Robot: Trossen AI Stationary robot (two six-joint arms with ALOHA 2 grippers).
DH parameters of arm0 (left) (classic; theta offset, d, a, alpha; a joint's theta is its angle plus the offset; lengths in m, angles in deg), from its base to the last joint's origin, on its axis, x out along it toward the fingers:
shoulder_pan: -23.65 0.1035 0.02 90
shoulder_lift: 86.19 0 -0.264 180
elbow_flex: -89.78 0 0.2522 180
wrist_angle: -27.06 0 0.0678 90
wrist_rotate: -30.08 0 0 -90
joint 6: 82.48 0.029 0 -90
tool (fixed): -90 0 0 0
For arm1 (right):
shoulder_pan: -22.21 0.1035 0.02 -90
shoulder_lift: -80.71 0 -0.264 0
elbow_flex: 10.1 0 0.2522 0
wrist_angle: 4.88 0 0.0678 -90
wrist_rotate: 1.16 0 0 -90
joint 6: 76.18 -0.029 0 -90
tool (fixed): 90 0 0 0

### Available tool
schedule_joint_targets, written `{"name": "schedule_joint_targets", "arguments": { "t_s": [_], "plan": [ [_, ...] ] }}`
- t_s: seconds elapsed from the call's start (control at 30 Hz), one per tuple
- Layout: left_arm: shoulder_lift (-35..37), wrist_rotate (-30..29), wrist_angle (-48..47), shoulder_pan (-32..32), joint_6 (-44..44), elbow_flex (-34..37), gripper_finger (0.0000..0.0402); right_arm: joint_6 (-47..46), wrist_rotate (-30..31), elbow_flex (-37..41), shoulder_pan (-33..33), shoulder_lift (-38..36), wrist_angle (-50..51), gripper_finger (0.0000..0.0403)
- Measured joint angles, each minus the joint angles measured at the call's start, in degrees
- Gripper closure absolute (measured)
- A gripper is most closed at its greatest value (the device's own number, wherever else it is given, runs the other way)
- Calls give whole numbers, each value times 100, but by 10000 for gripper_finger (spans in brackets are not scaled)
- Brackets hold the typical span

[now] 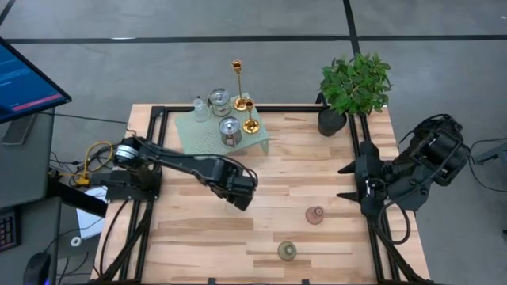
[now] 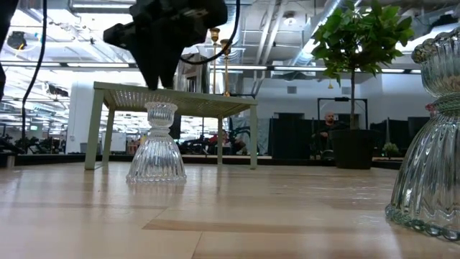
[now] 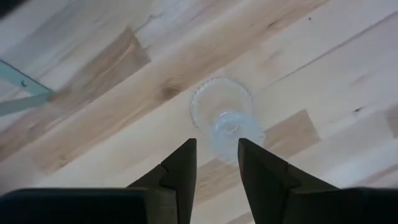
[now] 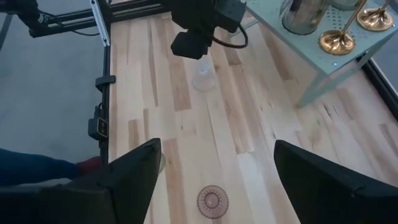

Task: Pick & Place candle stick holders
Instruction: Align the transparent candle holder with the other transparent candle holder on the shelf

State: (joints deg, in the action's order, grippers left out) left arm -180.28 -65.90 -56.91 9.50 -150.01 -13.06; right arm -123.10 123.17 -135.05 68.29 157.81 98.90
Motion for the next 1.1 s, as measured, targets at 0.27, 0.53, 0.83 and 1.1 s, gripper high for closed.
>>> {"name": "schedule_joint_targets", "arguments": {
  "t_s": [0.27,0.53,0.83,1.1],
  "plan": [
    [-7,44,366,-24,-185,348,284,97,-1,0,82,0,0,101],
    [-4,155,493,-146,-181,353,284,97,-2,-2,79,0,0,101],
    [-2,111,549,-247,-181,561,284,221,0,-4,79,0,0,101],
    [-2,127,911,-209,-87,702,284,286,2,-4,77,0,0,101]
  ]
}}
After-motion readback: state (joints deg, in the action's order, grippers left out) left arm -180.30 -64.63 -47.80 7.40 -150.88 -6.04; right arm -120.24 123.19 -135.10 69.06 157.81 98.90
